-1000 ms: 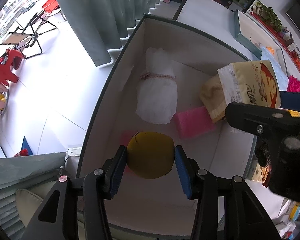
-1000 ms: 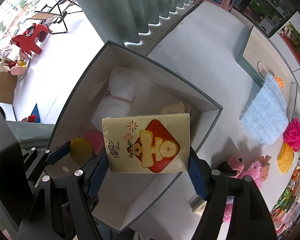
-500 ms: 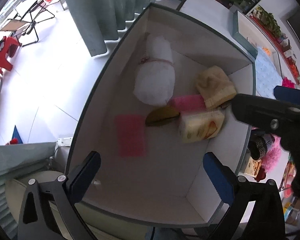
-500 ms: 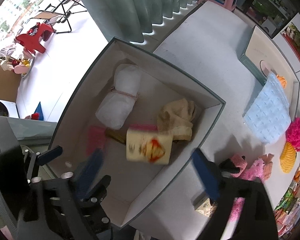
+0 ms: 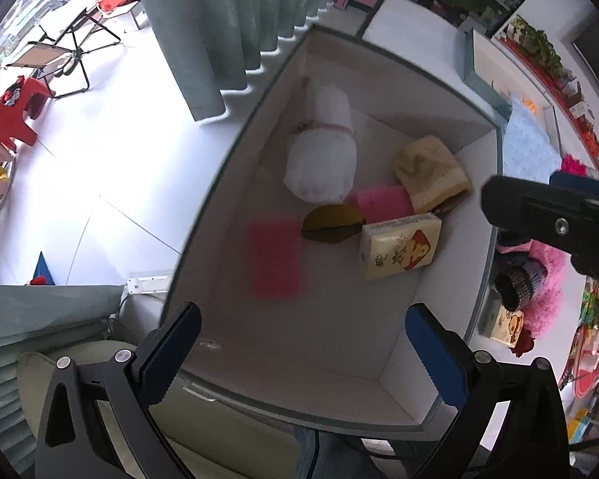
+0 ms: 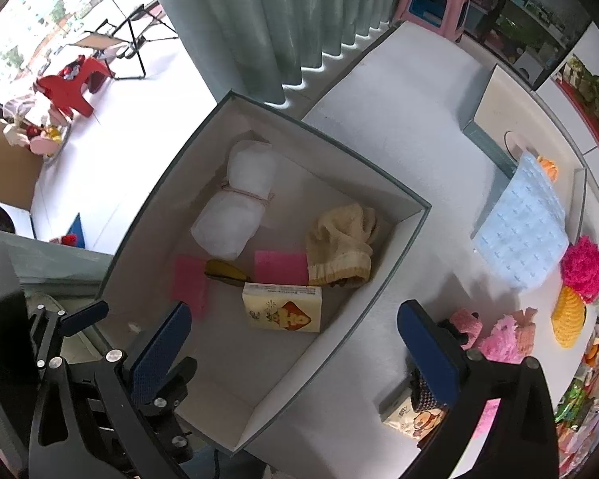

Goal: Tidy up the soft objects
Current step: 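Move both tools back toward the remaining items on the table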

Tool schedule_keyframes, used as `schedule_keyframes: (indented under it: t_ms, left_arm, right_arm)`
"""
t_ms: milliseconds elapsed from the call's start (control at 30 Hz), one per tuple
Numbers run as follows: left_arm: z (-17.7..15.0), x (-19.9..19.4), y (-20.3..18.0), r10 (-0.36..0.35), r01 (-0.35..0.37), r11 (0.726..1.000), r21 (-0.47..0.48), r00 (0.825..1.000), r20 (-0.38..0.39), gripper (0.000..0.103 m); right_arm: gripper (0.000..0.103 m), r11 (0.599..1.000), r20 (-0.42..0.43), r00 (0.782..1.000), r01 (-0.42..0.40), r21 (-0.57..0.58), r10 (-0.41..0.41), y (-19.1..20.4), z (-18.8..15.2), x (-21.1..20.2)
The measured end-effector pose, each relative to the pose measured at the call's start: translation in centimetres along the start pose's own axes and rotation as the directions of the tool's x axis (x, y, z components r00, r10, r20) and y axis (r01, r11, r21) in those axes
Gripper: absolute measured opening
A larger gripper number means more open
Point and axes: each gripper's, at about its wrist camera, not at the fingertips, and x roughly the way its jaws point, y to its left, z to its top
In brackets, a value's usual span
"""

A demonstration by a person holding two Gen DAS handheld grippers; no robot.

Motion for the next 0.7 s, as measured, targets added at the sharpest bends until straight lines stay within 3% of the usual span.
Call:
schedule_keyframes:
  t_ms: [267,700]
  left_arm:
    - [-0.5,-0.2,0.8,0.01,-0.01,1.0,0.012,1.0,-0.008,0.103]
    - [-1.4,1.7,-1.3,0.025,-0.016,0.992,0.124,0.998,-0.064,0.103]
  right_arm:
    - [0.103,0.994,0.039,0.998,-0.061,0.094,0.057,-1.8,-1.2,-1.1]
    - [0.103,0.986,-0.013,0.998,-0.054,0.157,0.057,-1.5,-4.0,0.7]
